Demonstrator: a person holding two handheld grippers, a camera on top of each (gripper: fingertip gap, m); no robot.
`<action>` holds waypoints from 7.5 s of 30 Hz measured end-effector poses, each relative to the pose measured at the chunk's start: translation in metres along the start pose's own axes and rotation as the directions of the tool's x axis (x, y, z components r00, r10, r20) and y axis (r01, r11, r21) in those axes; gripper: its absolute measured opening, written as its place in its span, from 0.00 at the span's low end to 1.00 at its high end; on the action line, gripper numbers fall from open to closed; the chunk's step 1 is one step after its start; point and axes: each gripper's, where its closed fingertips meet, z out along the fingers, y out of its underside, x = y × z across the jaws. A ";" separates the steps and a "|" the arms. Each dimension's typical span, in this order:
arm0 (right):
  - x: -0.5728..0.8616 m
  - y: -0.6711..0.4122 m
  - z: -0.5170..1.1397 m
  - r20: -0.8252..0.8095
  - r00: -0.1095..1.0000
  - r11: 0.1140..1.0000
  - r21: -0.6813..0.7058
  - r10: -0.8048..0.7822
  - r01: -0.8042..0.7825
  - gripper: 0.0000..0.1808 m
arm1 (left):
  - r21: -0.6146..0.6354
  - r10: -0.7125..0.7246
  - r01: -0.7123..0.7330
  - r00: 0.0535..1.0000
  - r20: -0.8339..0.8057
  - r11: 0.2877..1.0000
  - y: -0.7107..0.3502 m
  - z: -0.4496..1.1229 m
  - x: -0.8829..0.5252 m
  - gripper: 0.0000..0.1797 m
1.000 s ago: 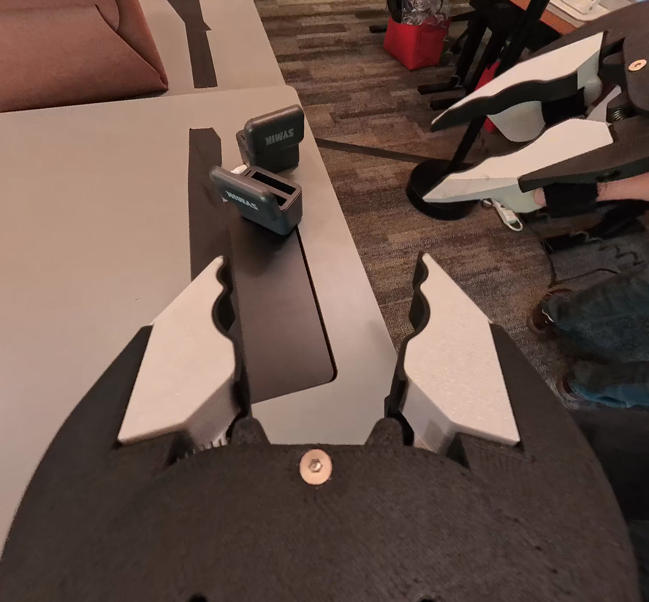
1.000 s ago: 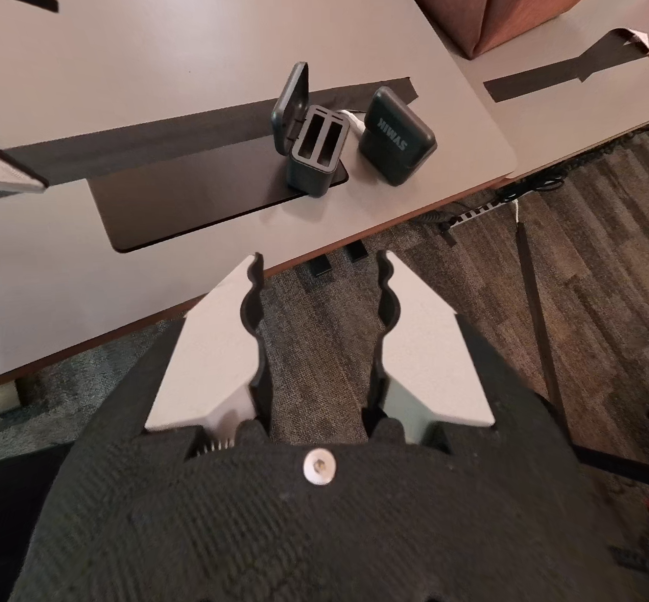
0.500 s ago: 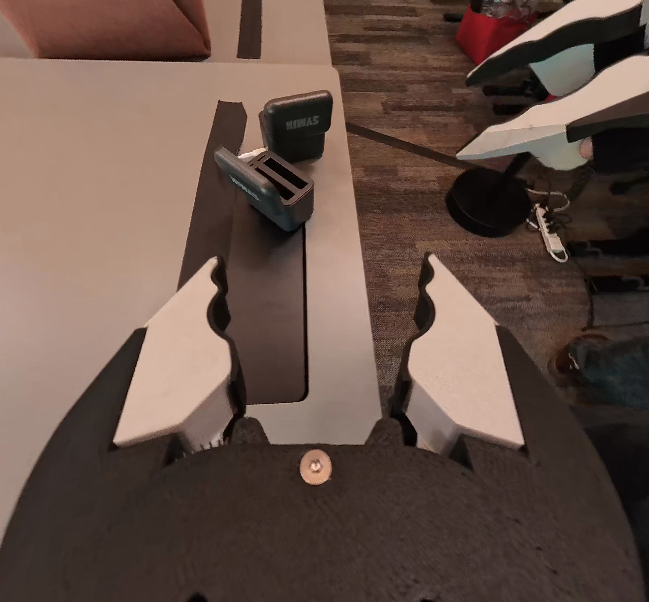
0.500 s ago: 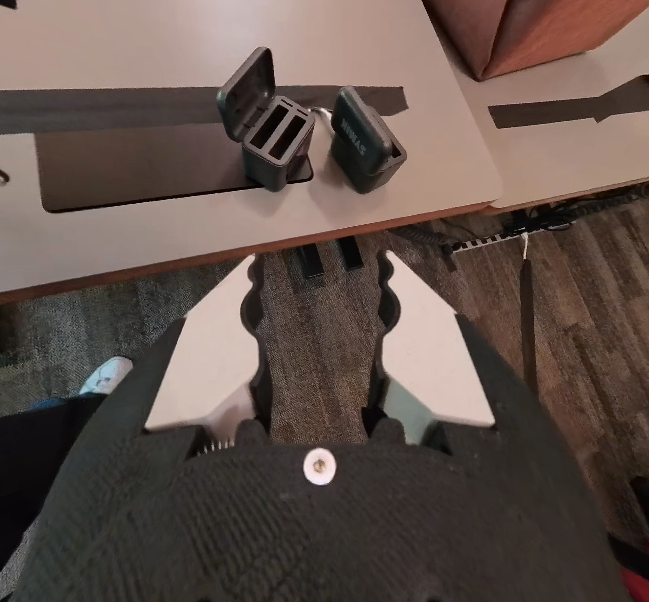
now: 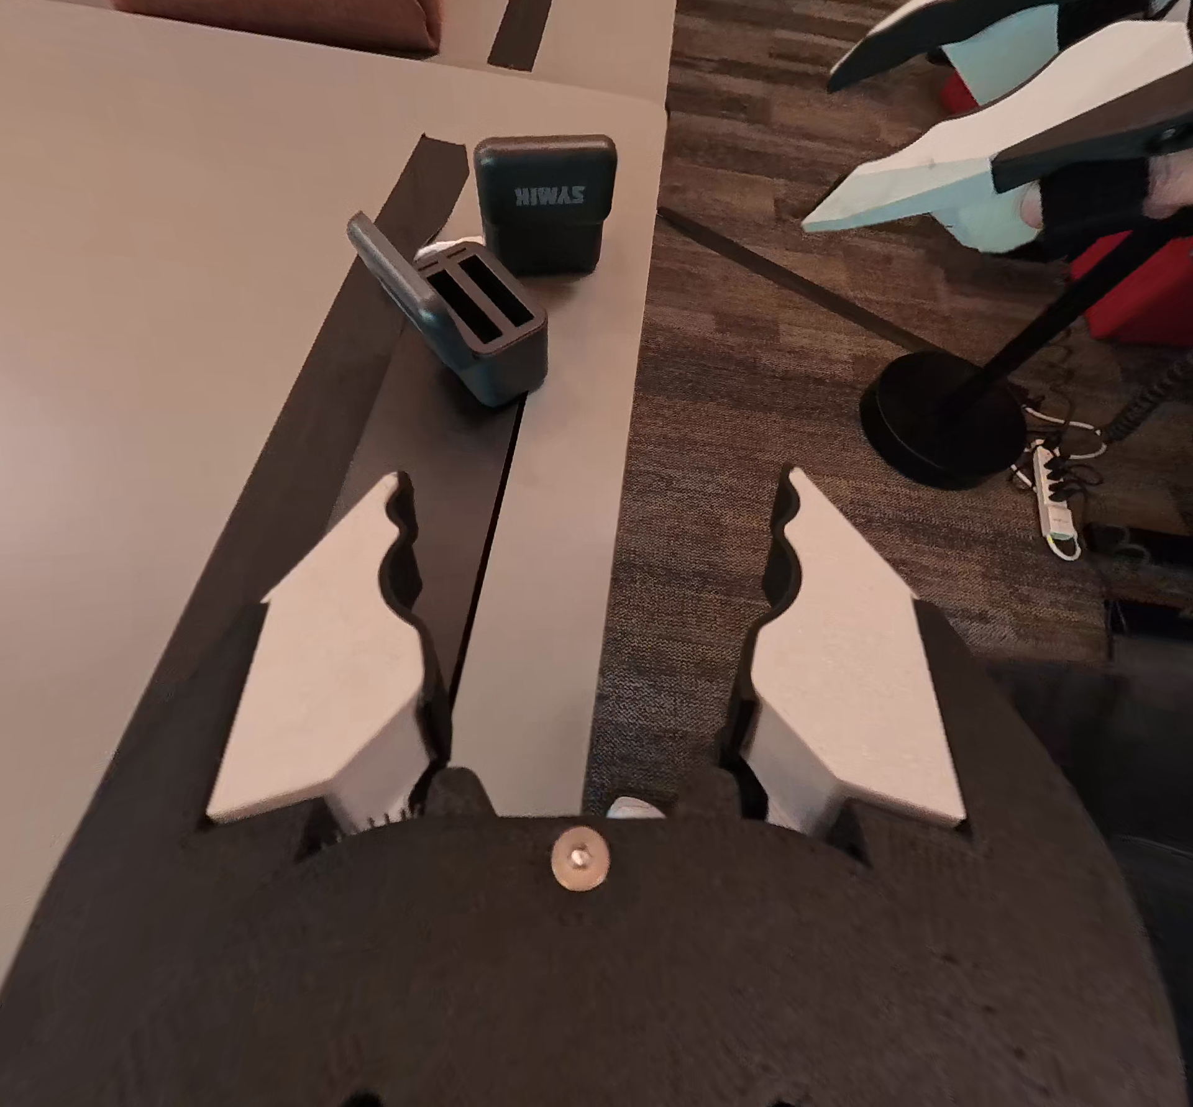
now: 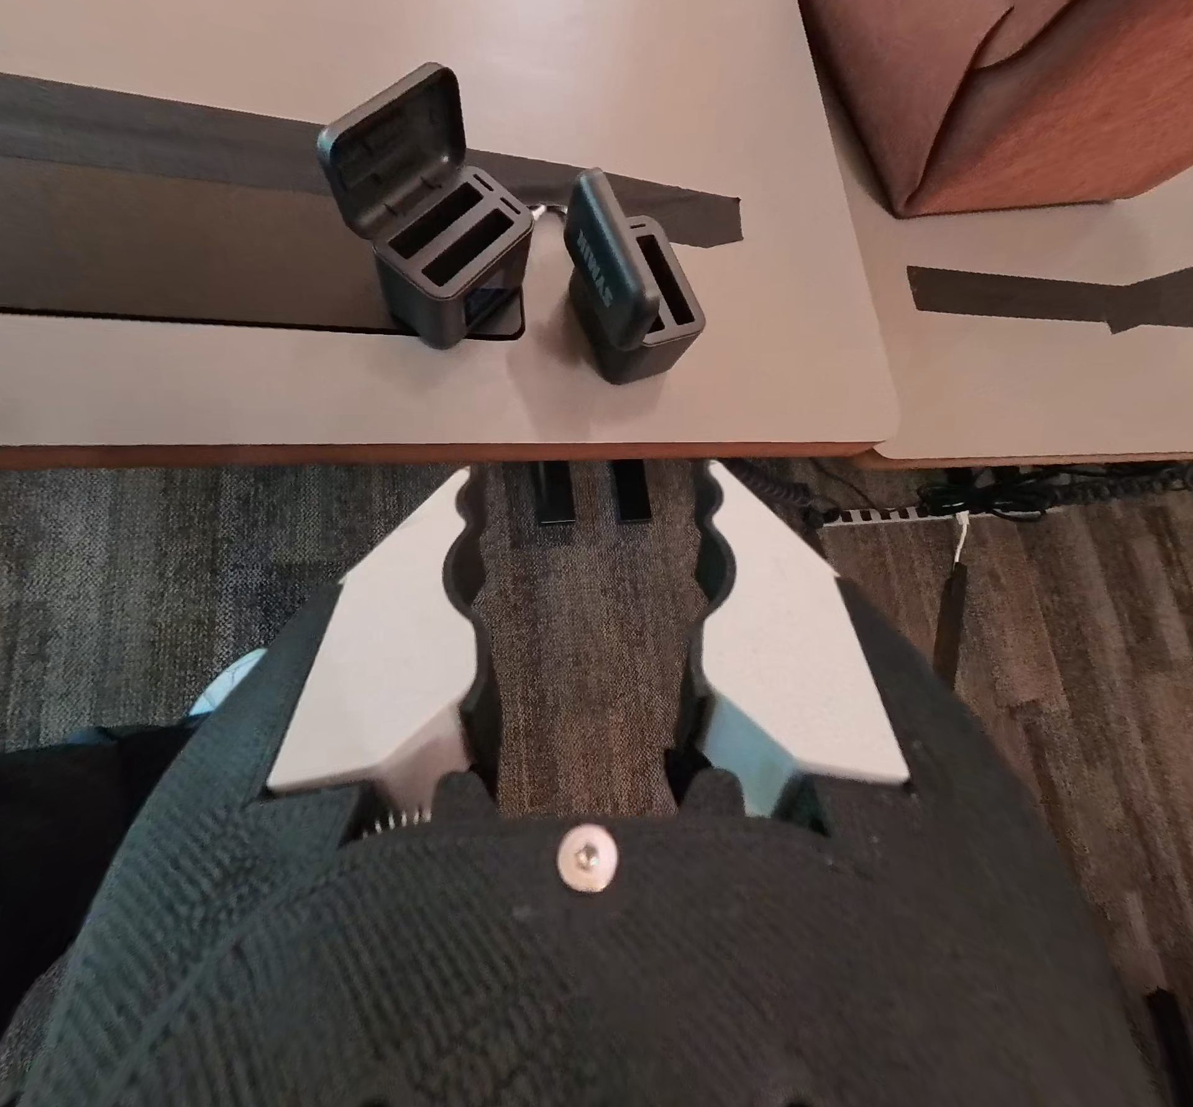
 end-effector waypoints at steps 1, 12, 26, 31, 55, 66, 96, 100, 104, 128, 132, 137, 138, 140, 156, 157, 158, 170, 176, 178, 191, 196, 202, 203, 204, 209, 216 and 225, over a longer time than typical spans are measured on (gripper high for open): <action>0.001 0.002 0.000 0.016 1.000 1.000 -0.003 -0.010 0.010 0.36 | -0.001 -0.013 0.013 1.000 0.010 1.000 0.000 0.000 0.002 0.61; 0.036 0.019 0.003 0.169 0.971 0.986 0.052 -0.168 0.161 0.36 | 0.032 -0.138 0.134 0.965 0.225 0.991 -0.015 0.021 0.038 0.62; 0.065 0.017 0.028 0.282 0.909 0.950 0.131 -0.308 0.282 0.36 | 0.057 -0.192 0.184 0.910 0.367 0.981 -0.025 0.050 0.050 0.62; 0.088 0.020 0.032 0.348 0.848 0.916 0.193 -0.399 0.352 0.36 | 0.112 -0.271 0.248 0.844 0.462 0.962 -0.041 0.072 0.067 0.62; 0.132 -0.004 0.077 0.507 0.522 0.727 0.444 -0.686 0.524 0.36 | 0.261 -0.449 0.390 0.539 0.713 0.883 -0.079 0.133 0.102 0.62; 0.146 -0.014 0.099 0.515 0.355 0.619 0.554 -0.780 0.557 0.36 | 0.344 -0.485 0.376 0.397 0.779 0.860 -0.101 0.160 0.112 0.61; 0.145 -0.079 0.155 0.463 -0.104 0.376 0.816 -0.880 0.440 0.35 | 0.601 -0.555 0.405 -0.238 0.797 0.689 -0.147 0.233 0.139 0.59; 0.132 -0.095 0.161 0.427 -0.185 0.335 0.861 -0.885 0.382 0.35 | 0.640 -0.523 0.415 -0.370 0.768 0.646 -0.151 0.243 0.137 0.60; 0.119 -0.107 0.165 0.378 -0.272 0.278 0.897 -0.885 0.344 0.35 | 0.694 -0.503 0.382 -0.490 0.712 0.610 -0.170 0.253 0.132 0.61; 0.038 -0.134 0.180 0.383 -0.701 0.376 0.910 -0.601 0.175 0.28 | 0.870 -0.505 0.335 -0.714 0.485 0.362 -0.212 0.303 0.058 0.68; 0.019 -0.143 0.186 0.377 -0.743 0.381 0.907 -0.553 0.177 0.28 | 0.865 -0.509 0.351 -0.703 0.497 0.359 -0.215 0.308 0.030 0.67; -0.005 -0.141 0.180 0.287 -0.817 0.346 0.931 -0.500 0.115 0.29 | 0.862 -0.499 0.365 -0.706 0.502 0.352 -0.216 0.303 0.012 0.68; -0.010 -0.140 0.181 0.282 -0.823 0.333 0.935 -0.493 0.121 0.29 | 0.865 -0.495 0.363 -0.712 0.498 0.348 -0.215 0.300 0.011 0.68; -0.016 -0.140 0.183 0.273 -0.839 0.320 0.939 -0.470 0.127 0.29 | 0.872 -0.492 0.353 -0.724 0.484 0.339 -0.213 0.295 0.009 0.68; -0.041 -0.160 0.176 0.173 -0.908 0.281 0.958 -0.381 0.065 0.29 | 0.820 -0.401 0.417 -0.725 0.560 0.392 -0.206 0.275 -0.017 0.68; -0.042 -0.160 0.176 0.171 -0.912 0.270 0.960 -0.374 0.069 0.29 | 0.800 -0.385 0.444 -0.711 0.588 0.403 -0.208 0.276 -0.023 0.67; -0.042 -0.160 0.179 0.172 -0.915 0.258 0.963 -0.366 0.078 0.29 | 0.776 -0.364 0.472 -0.696 0.619 0.417 -0.211 0.276 -0.029 0.67; -0.035 -0.170 0.224 0.160 -0.939 0.040 0.987 -0.303 0.155 0.29 | 0.388 -0.107 0.812 -0.381 0.918 0.437 -0.229 0.272 -0.084 0.63; -0.025 -0.183 0.236 0.120 -0.947 -0.054 0.988 -0.300 0.142 0.30 | 0.187 -0.021 0.907 -0.193 0.981 0.378 -0.236 0.256 -0.096 0.68; -0.025 -0.185 0.240 0.115 -0.944 -0.070 0.987 -0.308 0.143 0.31 | 0.155 0.002 0.921 -0.167 0.986 0.357 -0.236 0.250 -0.100 0.70; -0.042 -0.198 0.232 0.086 -0.935 -0.053 0.992 -0.343 0.111 0.32 | 0.198 -0.014 0.917 -0.206 0.978 0.347 -0.226 0.255 -0.117 0.70; -0.052 -0.202 0.218 0.079 -0.931 -0.011 0.996 -0.357 0.089 0.32 | 0.212 -0.018 0.912 -0.220 0.975 0.352 -0.224 0.253 -0.115 0.70; -0.041 -0.190 0.230 0.126 -0.929 0.003 0.991 -0.348 0.134 0.32 | 0.297 -0.099 0.848 -0.282 0.954 0.439 -0.236 0.253 -0.119 0.68; -0.037 -0.189 0.231 0.140 -0.926 0.004 0.989 -0.350 0.148 0.32 | 0.313 -0.121 0.832 -0.290 0.949 0.459 -0.240 0.255 -0.120 0.68; -0.033 -0.188 0.233 0.155 -0.922 0.008 0.987 -0.356 0.162 0.32 | 0.328 -0.143 0.813 -0.296 0.944 0.482 -0.243 0.257 -0.121 0.68; -0.003 -0.190 0.228 0.233 -0.880 0.071 0.972 -0.414 0.224 0.34 | 0.420 -0.261 0.710 -0.329 0.908 0.565 -0.261 0.266 -0.100 0.67; 0.046 -0.176 0.211 0.366 -0.748 0.190 0.930 -0.554 0.315 0.37 | 0.488 -0.328 0.621 -0.362 0.873 0.614 -0.247 0.245 -0.018 0.67; 0.078 -0.115 0.176 0.524 -0.482 0.386 0.849 -0.702 0.361 0.40 | 0.491 -0.377 0.535 -0.315 0.871 0.687 -0.203 0.199 0.097 0.67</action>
